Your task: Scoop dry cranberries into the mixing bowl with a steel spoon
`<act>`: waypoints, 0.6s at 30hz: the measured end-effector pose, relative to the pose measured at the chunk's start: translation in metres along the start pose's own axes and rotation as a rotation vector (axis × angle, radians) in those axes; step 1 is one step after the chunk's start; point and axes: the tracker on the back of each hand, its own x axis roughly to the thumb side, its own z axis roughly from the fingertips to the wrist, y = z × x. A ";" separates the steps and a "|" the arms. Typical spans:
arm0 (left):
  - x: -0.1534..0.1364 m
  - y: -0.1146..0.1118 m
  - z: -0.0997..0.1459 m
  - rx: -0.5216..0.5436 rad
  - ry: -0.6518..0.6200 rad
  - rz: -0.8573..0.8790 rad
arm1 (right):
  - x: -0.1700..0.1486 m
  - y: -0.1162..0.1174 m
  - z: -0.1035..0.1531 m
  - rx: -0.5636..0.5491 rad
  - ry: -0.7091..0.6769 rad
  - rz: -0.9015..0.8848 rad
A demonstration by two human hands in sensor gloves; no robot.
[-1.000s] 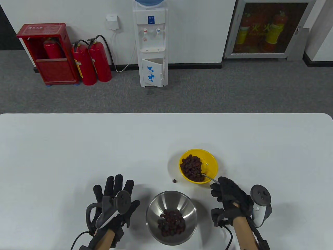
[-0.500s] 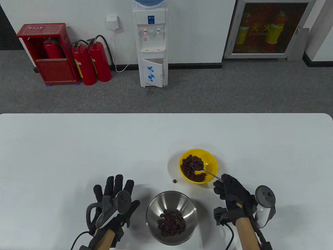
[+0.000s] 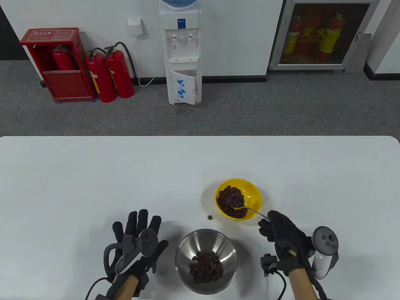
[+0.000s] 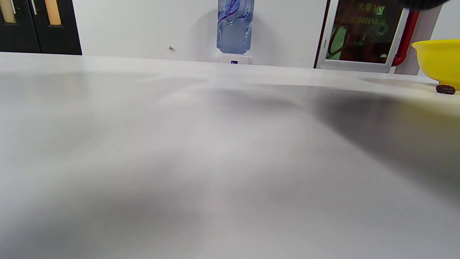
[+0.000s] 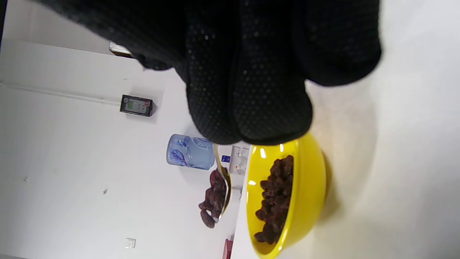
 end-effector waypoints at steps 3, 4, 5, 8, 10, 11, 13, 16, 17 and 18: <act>0.000 0.000 0.000 0.000 0.000 -0.004 | 0.006 -0.001 0.007 0.008 -0.035 -0.024; 0.000 0.000 0.000 0.000 0.000 -0.005 | 0.010 -0.001 0.010 0.011 -0.059 -0.030; 0.000 0.000 0.000 0.001 0.000 -0.007 | 0.013 -0.002 0.012 0.020 -0.069 -0.031; 0.000 0.000 0.000 0.001 0.001 -0.010 | 0.022 -0.001 0.018 0.050 -0.108 -0.041; 0.000 0.000 0.000 0.000 0.002 -0.011 | 0.027 0.000 0.022 0.068 -0.129 -0.043; 0.000 0.000 0.000 -0.001 0.004 -0.012 | 0.029 0.001 0.024 0.083 -0.139 -0.041; 0.000 0.000 0.000 -0.002 0.005 -0.014 | 0.032 0.003 0.027 0.096 -0.154 -0.041; 0.001 0.000 0.000 -0.004 0.005 -0.020 | 0.036 0.008 0.031 0.131 -0.177 -0.030; 0.001 0.000 0.001 -0.003 0.004 -0.021 | 0.037 0.009 0.032 0.136 -0.182 -0.028; 0.001 0.000 0.000 -0.002 0.003 -0.020 | 0.037 0.010 0.033 0.144 -0.185 -0.027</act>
